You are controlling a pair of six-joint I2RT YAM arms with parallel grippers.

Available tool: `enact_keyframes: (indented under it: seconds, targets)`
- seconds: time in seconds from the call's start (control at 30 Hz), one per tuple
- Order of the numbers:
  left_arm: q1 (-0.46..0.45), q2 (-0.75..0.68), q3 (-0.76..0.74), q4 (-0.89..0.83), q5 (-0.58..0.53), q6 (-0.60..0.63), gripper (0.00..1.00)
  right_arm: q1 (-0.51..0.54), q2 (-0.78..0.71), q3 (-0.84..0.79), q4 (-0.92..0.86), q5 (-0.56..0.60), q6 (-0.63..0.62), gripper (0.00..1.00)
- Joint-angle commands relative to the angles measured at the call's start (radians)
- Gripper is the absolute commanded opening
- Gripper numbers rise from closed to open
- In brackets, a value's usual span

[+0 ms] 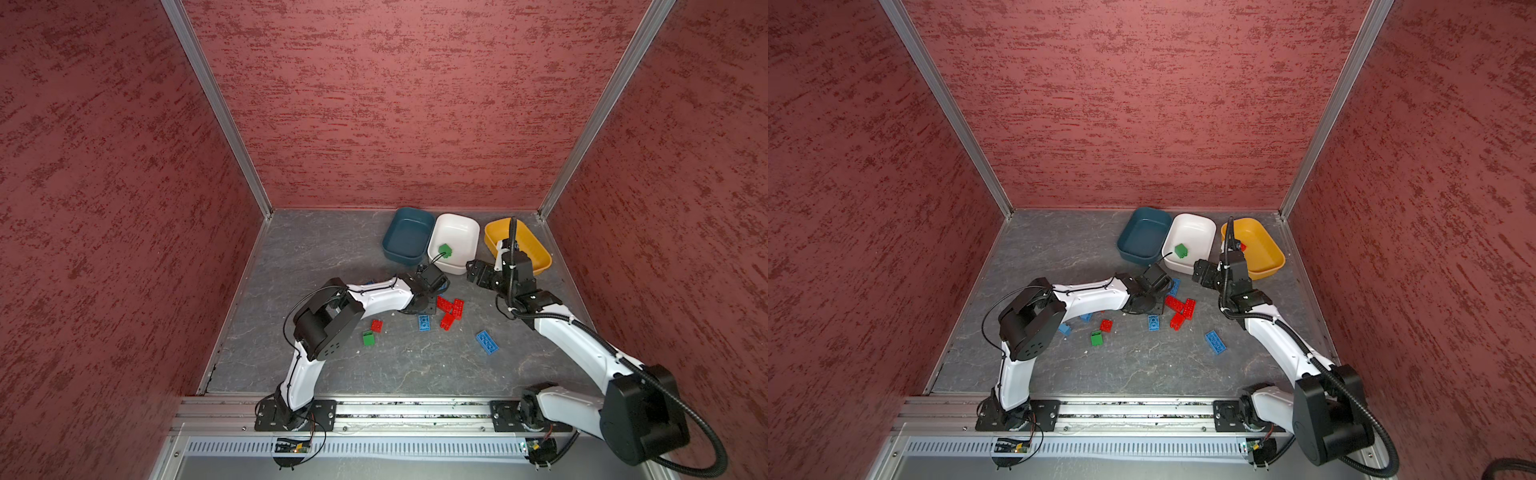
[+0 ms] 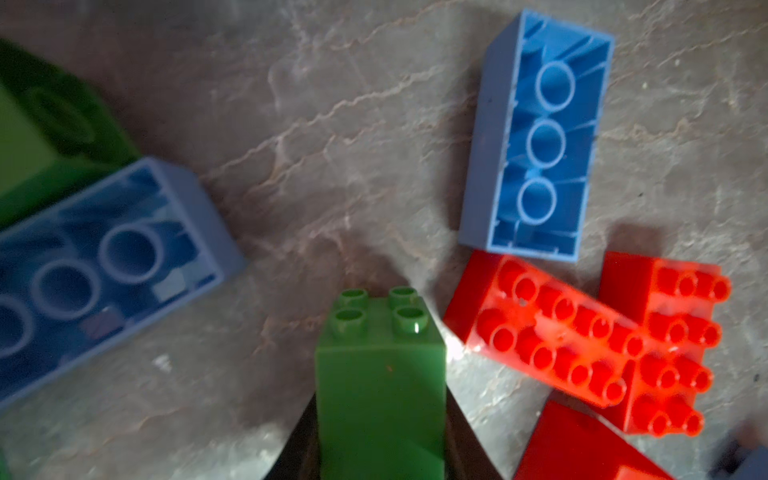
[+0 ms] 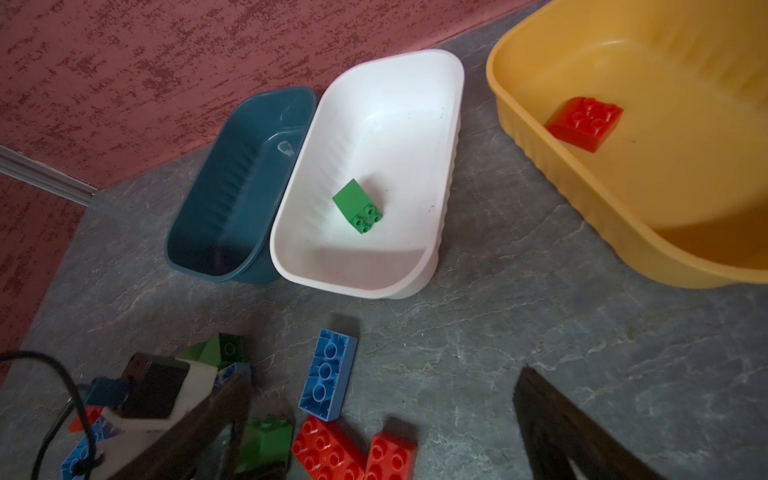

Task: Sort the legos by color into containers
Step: 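Grasp another tall green brick with the left gripper while the right withdraws, then drop the green brick into the white bin with the left gripper while the right moves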

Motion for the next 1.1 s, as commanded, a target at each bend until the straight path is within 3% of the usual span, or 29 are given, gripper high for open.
enact_keyframes:
  seconds: [0.0,0.27,0.77,0.93,1.03,1.07]
  targets:
    - [-0.01,-0.085,-0.023,0.086,-0.057,0.006,0.0,-0.003,-0.007,-0.03,0.04,0.035,0.022,0.99]
    - [-0.008,-0.047,0.115,0.15,-0.019,0.118,0.0,-0.003,-0.032,-0.081,0.092,0.038,0.07,0.99]
    - [0.106,0.395,0.746,-0.008,0.147,0.208,0.02,-0.003,-0.212,-0.174,0.007,0.174,0.124,0.99]
    - [0.128,0.549,0.977,-0.111,0.155,0.232,0.15,-0.002,-0.269,-0.19,-0.017,0.179,0.116,0.99]
    - [0.136,0.567,1.018,-0.12,0.185,0.238,0.47,-0.003,-0.285,-0.198,-0.028,0.178,0.119,0.99]
    - [0.139,0.562,1.018,-0.115,0.204,0.238,0.53,-0.003,-0.287,-0.199,-0.027,0.174,0.119,0.99]
